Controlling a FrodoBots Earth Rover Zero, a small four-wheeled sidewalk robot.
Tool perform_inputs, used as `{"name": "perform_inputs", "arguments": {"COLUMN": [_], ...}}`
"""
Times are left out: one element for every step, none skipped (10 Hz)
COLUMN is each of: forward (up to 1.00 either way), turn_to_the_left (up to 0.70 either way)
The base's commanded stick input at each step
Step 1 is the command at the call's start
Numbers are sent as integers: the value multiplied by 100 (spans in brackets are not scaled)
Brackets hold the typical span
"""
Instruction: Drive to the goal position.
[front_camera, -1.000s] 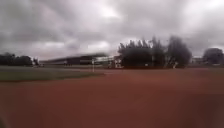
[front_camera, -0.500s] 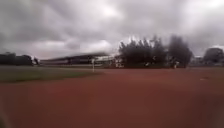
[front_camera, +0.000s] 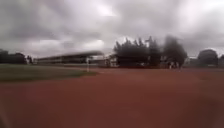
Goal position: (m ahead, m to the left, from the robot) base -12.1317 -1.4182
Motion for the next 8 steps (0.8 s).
{"name": "perform_inputs", "arguments": {"forward": [70,70,70,70,70,70,70,70], "turn_to_the_left": [0,0,0,0,0,0,0,0]}}
